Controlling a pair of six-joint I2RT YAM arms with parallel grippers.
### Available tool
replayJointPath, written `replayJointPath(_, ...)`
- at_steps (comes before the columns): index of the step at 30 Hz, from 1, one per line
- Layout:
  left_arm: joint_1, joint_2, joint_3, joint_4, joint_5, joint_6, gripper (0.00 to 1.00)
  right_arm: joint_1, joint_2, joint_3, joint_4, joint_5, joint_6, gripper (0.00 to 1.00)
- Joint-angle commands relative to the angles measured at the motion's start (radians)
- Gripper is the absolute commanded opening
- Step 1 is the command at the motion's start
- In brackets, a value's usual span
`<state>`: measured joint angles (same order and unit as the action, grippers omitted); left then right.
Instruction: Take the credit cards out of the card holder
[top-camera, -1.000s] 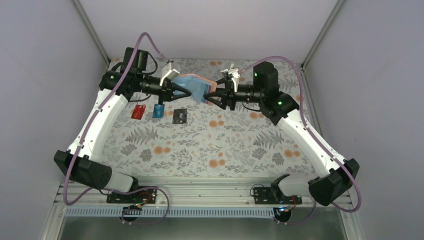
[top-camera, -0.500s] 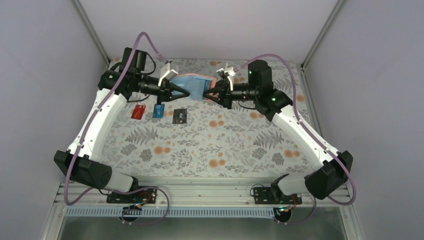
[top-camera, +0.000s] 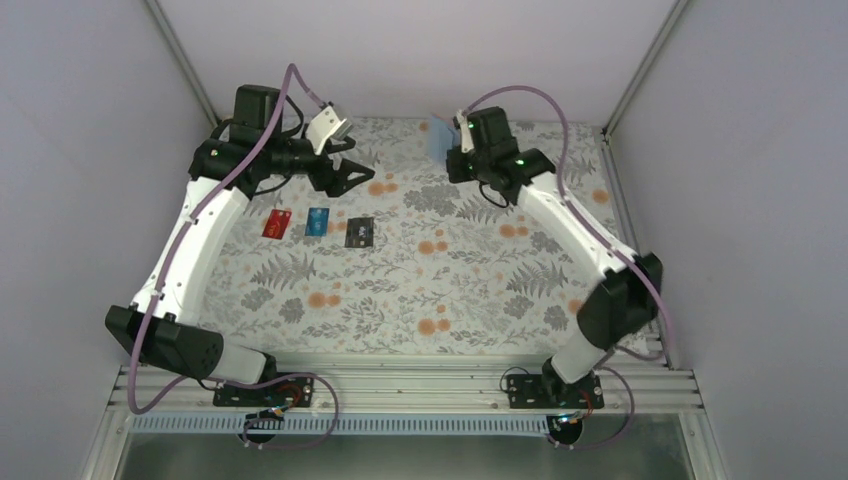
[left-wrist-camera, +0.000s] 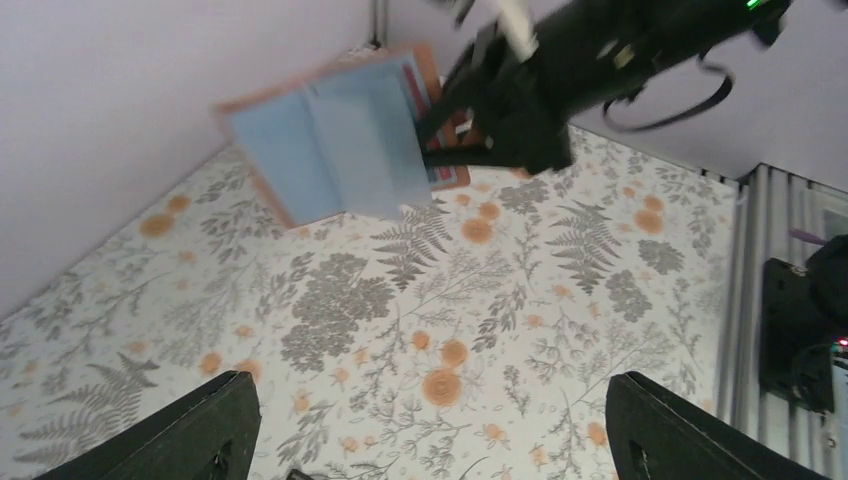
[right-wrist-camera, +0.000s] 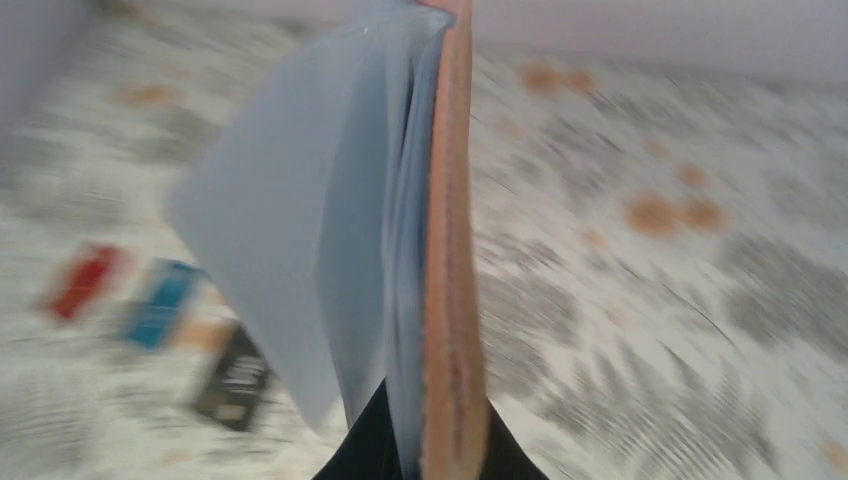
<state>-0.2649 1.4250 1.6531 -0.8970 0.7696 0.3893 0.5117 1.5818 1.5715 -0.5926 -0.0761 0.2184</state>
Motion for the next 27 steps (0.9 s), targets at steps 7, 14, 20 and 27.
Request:
replayJointPath(7, -0.013, -0.011, -0.030, 0.032, 0.068, -0.028, 0.78, 0.015, 0.110, 0.043, -0.172, 0.217, 0.065, 0.04)
replayJointPath(14, -0.053, 0.009, -0.060, 0.058, 0.142, -0.054, 0.75, 0.040, 0.128, 0.060, -0.136, -0.010, 0.047, 0.04)
replayJointPath(20, -0.079, 0.031, -0.067, 0.067, 0.216, -0.071, 0.72, 0.040, 0.073, 0.034, -0.014, -0.287, 0.028, 0.04)
replayJointPath(27, -0.074, 0.032, -0.060, 0.067, 0.198, -0.076, 0.52, 0.040, -0.071, -0.074, 0.175, -0.590, -0.052, 0.04)
